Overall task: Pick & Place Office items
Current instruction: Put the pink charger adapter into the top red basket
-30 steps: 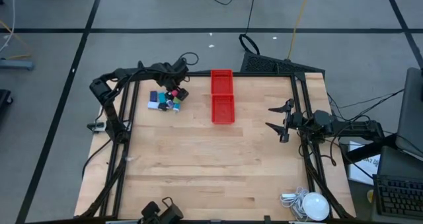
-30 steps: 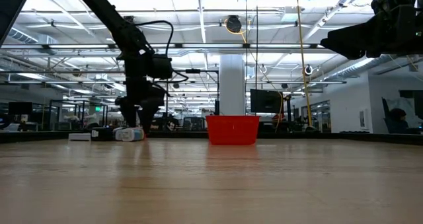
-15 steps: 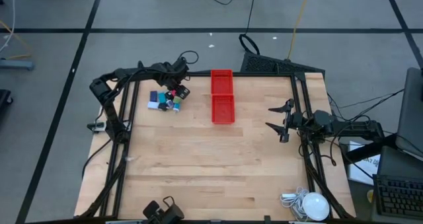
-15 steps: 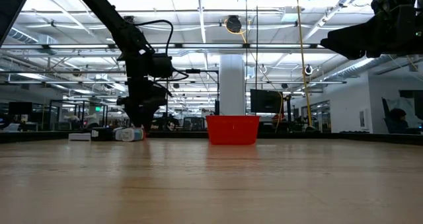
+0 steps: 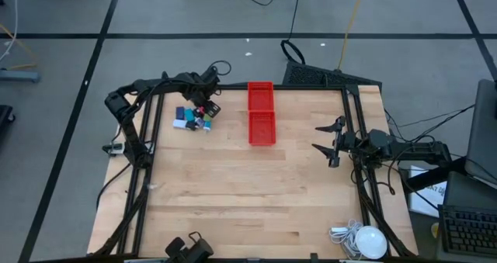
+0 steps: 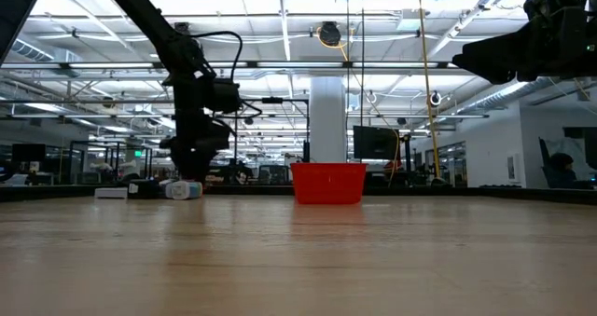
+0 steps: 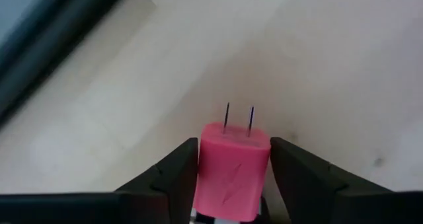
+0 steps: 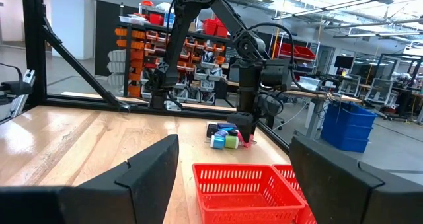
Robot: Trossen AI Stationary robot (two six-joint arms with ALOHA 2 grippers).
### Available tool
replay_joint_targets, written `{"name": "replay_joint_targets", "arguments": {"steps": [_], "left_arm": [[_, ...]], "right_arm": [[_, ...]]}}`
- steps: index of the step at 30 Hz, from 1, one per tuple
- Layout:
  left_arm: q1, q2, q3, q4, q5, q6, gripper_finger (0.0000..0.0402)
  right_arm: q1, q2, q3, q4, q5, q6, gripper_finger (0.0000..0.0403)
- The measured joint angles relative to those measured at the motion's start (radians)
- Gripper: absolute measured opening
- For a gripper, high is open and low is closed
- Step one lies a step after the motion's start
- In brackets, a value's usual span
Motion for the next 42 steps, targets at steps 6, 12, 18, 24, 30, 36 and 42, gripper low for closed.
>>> {"name": "replay_joint_targets", "arguments": {"steps": [6, 12, 18, 24, 30, 36, 42], "left_arm": [[0.002, 0.0, 0.0, -0.019, 0.01, 0.002, 0.0191], [0.003, 0.0, -0.014, 0.016, 0.014, 0.003, 0.0189], [0.004, -0.004, -0.058, 0.063, 0.06, 0.005, 0.0153], [0.004, -0.008, -0.06, 0.087, 0.058, -0.001, 0.0158], [-0.005, -0.044, -0.064, 0.158, 0.058, 0.003, 0.0154], [-0.03, -0.126, -0.064, 0.31, 0.059, 0.024, 0.0149], [-0.105, -0.182, -0.063, 0.542, 0.072, 0.102, 0.0161]], "right_arm": [[0.0, 0.0, 0.0, 0.0, 0.0, 0.0, 0.0279], [0.0, 0.0, 0.0, 0.0, 0.0, 0.0, 0.0279], [0.0, 0.0, 0.0, 0.0, 0.0, 0.0, 0.0279], [0.0, 0.0, 0.001, 0.0, 0.0, 0.0, 0.0279], [0.0, 0.0, 0.001, 0.0, 0.0, 0.0, 0.0279], [0.0, 0.0, 0.001, 0.0, 0.0, 0.0, 0.0279], [0.0, 0.0, 0.001, 0.0, 0.0, 0.0, 0.0279]]}}
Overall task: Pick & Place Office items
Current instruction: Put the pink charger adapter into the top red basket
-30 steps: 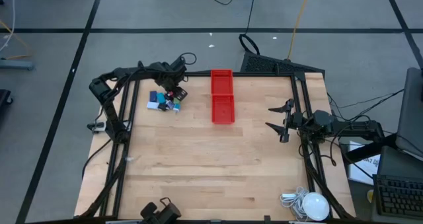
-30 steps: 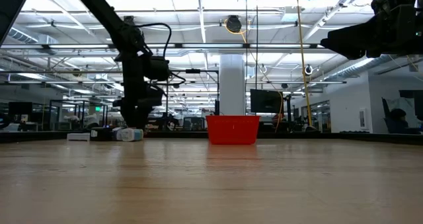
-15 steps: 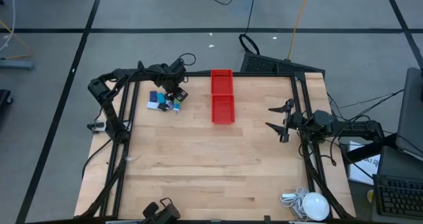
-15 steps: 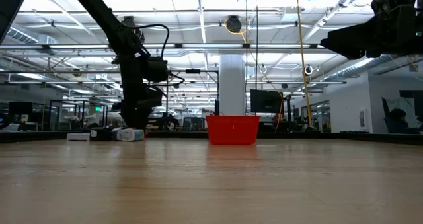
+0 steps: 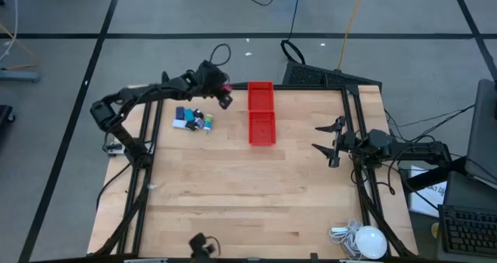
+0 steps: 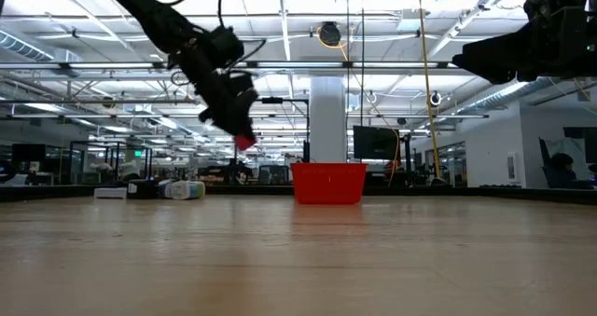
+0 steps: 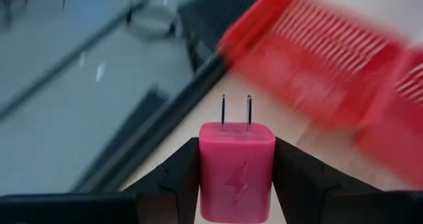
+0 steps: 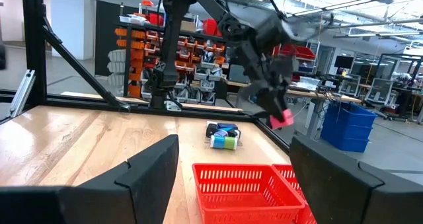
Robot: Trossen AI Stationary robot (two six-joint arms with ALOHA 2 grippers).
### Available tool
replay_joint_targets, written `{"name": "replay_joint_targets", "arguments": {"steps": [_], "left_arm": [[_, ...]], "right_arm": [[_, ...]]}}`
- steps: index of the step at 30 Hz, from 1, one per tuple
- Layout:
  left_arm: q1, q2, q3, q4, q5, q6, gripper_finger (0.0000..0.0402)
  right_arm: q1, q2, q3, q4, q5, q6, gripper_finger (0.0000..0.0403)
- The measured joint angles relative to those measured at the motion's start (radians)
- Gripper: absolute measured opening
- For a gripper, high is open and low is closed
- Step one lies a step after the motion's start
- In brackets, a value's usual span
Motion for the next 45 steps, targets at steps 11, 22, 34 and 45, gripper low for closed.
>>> {"name": "replay_joint_targets", "arguments": {"steps": [11, 22, 34, 45], "left_arm": [[-0.141, 0.138, 0.002, 0.543, 0.106, 0.055, 0.015], [-0.185, 0.224, 0.002, 0.681, 0.147, 0.137, 0.015], [-0.117, 0.374, 0.0, 0.971, 0.123, -0.021, 0.0149], [-0.116, 0.266, 0.003, 0.877, 0.098, 0.139, 0.0155]], "right_arm": [[0.0, 0.0, 0.0, 0.0, 0.0, 0.0, 0.0279], [0.0, 0.0, 0.0, 0.0, 0.0, 0.0, 0.0279], [0.0, 0.0, -0.001, 0.001, -0.001, 0.0, 0.0279], [0.0, 0.0, -0.001, 0.0, 0.0, 0.0, 0.0279]]}}
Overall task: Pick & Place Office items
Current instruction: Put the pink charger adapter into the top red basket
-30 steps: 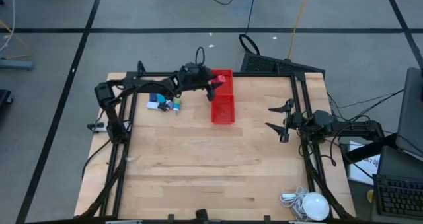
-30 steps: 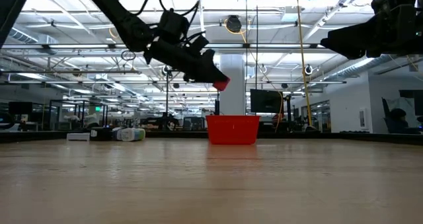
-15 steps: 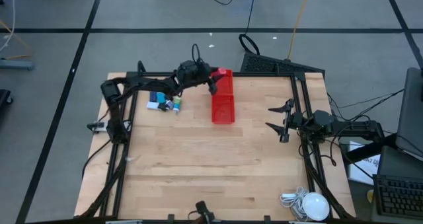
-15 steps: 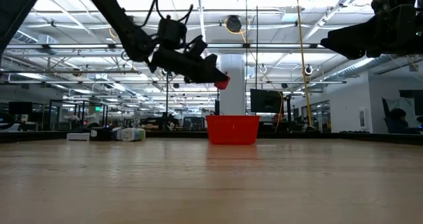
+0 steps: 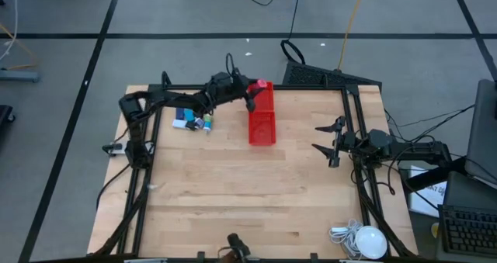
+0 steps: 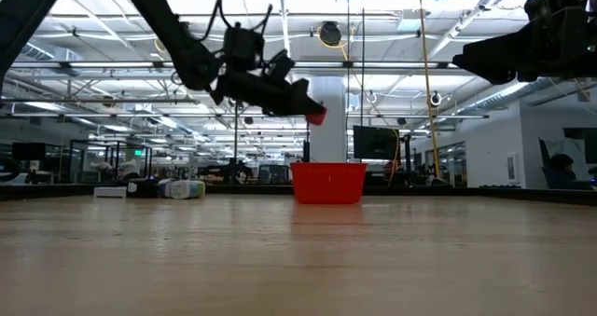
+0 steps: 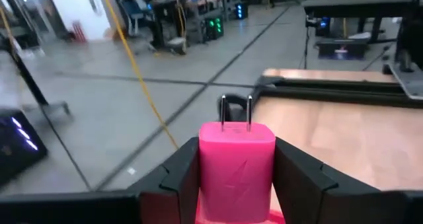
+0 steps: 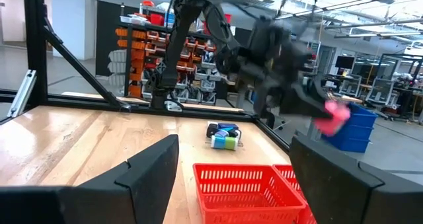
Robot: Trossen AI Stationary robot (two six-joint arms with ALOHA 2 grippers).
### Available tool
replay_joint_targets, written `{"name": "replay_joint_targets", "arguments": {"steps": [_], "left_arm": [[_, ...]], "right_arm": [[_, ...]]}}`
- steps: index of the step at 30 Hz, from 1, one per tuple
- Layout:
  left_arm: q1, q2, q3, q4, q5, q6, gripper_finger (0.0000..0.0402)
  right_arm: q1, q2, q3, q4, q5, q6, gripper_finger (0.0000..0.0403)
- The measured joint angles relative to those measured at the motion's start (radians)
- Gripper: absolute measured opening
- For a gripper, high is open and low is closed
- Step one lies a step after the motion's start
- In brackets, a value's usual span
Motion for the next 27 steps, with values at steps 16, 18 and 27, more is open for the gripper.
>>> {"name": "replay_joint_targets", "arguments": {"steps": [16, 18, 27], "left_arm": [[0.154, 0.1, 0.045, -0.012, 0.213, -0.018, 0.0149], [0.146, 0.115, 0.058, -0.017, 0.214, -0.014, 0.0149], [0.125, 0.125, 0.153, -0.229, 0.259, 0.023, 0.015]], "right_arm": [[0.0, 0.0, 0.001, 0.0, 0.0, 0.0, 0.0279], [0.0, 0.0, 0.001, 0.0, 0.0, 0.0, 0.0279], [0.0, 0.0, 0.001, 0.0, 0.0, 0.0, 0.0279]]}}
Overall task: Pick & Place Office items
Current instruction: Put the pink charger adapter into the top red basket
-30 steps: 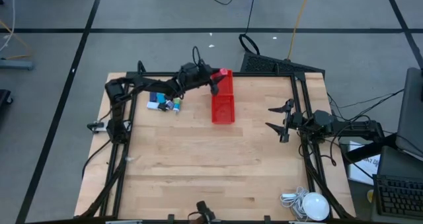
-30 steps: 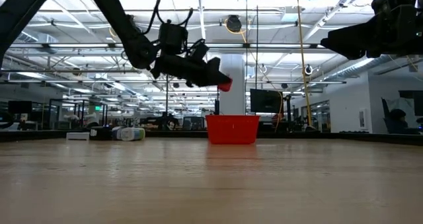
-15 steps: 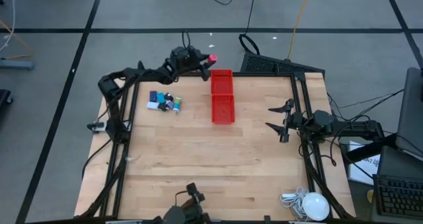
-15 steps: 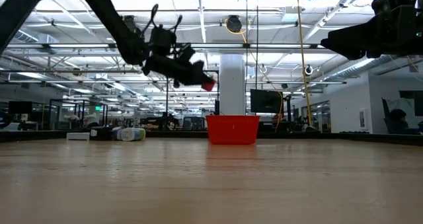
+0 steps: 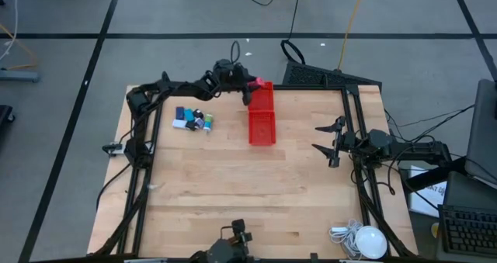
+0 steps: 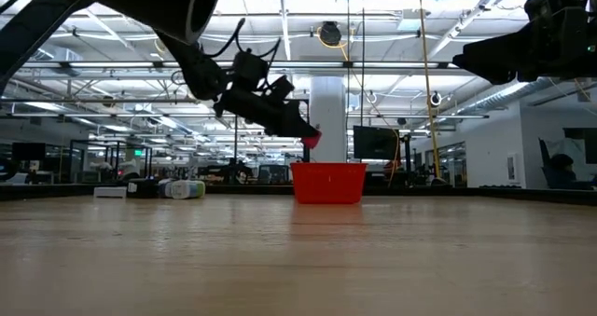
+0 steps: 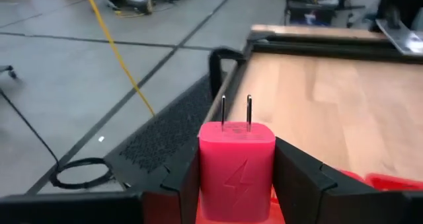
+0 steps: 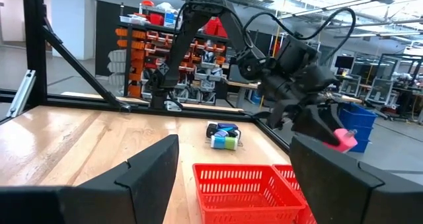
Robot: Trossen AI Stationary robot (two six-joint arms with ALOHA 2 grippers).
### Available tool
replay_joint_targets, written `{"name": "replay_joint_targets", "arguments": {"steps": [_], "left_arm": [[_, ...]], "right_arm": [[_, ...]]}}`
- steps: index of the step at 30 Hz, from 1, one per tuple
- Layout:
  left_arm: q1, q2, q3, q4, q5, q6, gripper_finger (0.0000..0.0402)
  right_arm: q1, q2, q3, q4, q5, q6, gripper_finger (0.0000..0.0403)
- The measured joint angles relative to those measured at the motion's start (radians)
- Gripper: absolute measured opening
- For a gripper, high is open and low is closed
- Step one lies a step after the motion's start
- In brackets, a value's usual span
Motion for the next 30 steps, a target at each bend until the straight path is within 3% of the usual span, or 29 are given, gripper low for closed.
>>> {"name": "replay_joint_targets", "arguments": {"steps": [9, 15, 23, 30], "left_arm": [[-0.037, -0.002, 0.004, -0.043, -0.067, 0.031, 0.0157], [-0.03, -0.002, 0.013, -0.068, -0.088, -0.07, 0.0149], [-0.031, -0.002, 0.251, -0.563, -0.185, -0.074, 0.0149], [-0.031, 0.002, 0.306, -0.666, -0.159, -0.147, 0.0149]], "right_arm": [[0.0, 0.0, 0.0, 0.0, 0.0, 0.0, 0.0279], [0.0, 0.0, 0.0, 0.0, 0.0, 0.0, 0.0279], [0.0, 0.0, 0.0, 0.0, 0.0, 0.0, 0.0279], [0.0, 0.0, 0.0, 0.0, 0.0, 0.0, 0.0279]]}}
